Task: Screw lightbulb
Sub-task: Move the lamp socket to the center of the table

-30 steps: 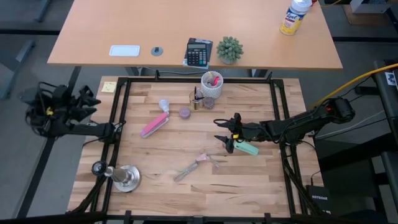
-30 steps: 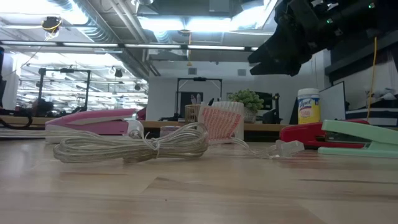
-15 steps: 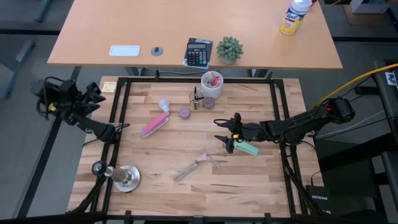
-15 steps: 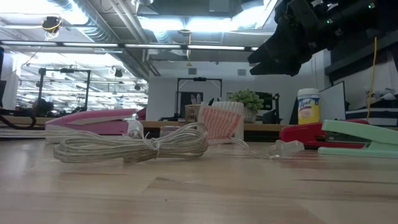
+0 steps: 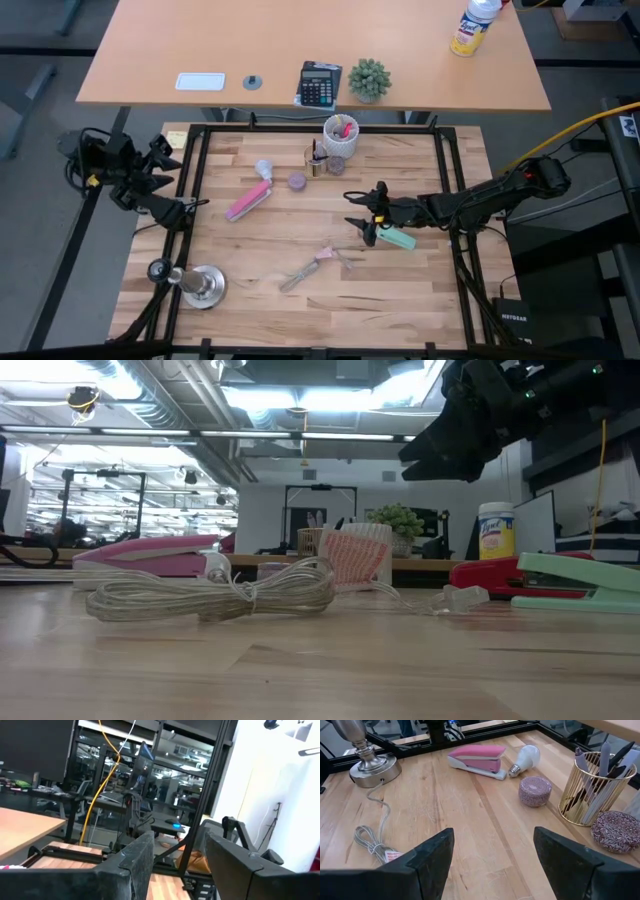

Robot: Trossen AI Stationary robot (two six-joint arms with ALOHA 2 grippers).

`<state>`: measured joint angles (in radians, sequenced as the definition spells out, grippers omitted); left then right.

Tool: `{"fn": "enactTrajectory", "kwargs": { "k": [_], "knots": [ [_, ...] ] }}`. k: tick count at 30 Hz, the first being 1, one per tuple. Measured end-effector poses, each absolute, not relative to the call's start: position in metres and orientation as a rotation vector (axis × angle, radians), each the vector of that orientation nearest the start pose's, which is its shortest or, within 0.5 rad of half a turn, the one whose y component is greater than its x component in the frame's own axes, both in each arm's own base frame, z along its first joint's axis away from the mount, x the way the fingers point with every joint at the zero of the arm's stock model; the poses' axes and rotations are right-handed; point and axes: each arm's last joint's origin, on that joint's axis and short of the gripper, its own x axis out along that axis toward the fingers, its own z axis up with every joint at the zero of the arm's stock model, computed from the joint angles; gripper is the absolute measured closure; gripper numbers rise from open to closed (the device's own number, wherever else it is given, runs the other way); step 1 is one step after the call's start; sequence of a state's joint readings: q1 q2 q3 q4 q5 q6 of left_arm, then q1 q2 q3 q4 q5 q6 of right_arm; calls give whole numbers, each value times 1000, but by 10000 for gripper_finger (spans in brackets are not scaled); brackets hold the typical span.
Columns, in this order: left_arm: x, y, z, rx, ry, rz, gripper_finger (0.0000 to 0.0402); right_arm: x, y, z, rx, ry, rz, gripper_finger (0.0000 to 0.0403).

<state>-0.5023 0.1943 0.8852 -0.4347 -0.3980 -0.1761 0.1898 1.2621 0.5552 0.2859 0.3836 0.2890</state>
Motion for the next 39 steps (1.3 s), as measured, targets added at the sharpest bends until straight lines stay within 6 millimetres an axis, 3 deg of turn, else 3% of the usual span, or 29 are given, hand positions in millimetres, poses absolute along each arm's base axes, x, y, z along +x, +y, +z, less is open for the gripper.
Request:
{"fn": "enactTrajectory", "kwargs": {
  "k": [8,14,21,27,34,39],
  "knots": [
    [2,7,379,-401,-204,-290,234,249,37,203,165,373,-247,123],
    [1,1,366,-527,-5,-478,234,249,37,203,165,373,-247,123],
    [2,-1,359,-591,97,-482,234,249,37,203,165,374,-247,123],
    [2,0,359,-748,138,-471,234,249,37,203,165,373,-248,123],
    [2,0,359,-779,140,-474,234,249,37,203,165,374,-248,123],
    [0,-4,358,-660,184,-622,234,249,37,203,165,373,-247,123]
  ]
}}
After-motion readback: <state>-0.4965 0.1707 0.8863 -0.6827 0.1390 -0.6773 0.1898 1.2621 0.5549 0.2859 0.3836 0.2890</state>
